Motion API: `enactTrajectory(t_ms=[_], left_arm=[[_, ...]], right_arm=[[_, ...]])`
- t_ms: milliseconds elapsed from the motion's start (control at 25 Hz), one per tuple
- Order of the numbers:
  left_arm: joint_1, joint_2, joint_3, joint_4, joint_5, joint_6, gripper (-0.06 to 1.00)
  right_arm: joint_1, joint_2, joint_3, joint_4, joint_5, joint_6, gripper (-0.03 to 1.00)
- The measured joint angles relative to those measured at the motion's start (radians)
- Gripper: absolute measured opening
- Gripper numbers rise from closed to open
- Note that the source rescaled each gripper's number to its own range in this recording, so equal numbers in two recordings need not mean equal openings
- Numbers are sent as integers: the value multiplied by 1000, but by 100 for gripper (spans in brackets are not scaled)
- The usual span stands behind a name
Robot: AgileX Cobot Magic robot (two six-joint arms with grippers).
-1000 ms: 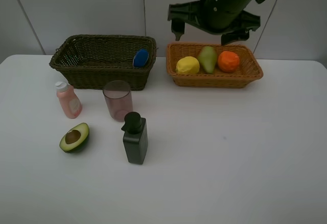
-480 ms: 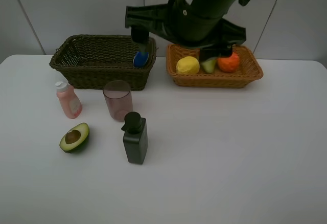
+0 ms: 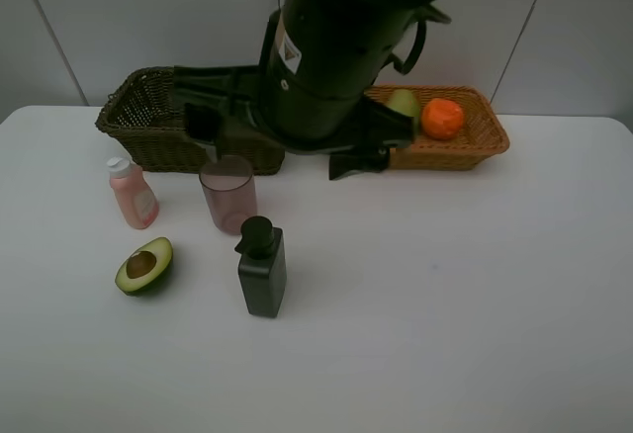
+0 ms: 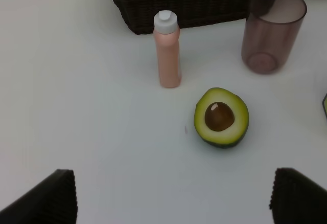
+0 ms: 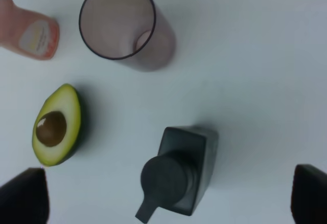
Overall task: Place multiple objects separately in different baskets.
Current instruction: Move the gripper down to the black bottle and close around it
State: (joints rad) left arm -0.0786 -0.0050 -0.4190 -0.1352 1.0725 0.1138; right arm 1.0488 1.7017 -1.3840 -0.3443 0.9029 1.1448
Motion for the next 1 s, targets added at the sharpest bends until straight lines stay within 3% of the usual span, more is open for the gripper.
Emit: enactTrajectory(t_ms=[560,1000], left_arm=[[0,0,0,0,0,0,100],[0,0,0,-1,0,0,100]], right_arm=[[-6,197,0,38,-108,-1,100],[-27,276,0,54,-122,-1,100]])
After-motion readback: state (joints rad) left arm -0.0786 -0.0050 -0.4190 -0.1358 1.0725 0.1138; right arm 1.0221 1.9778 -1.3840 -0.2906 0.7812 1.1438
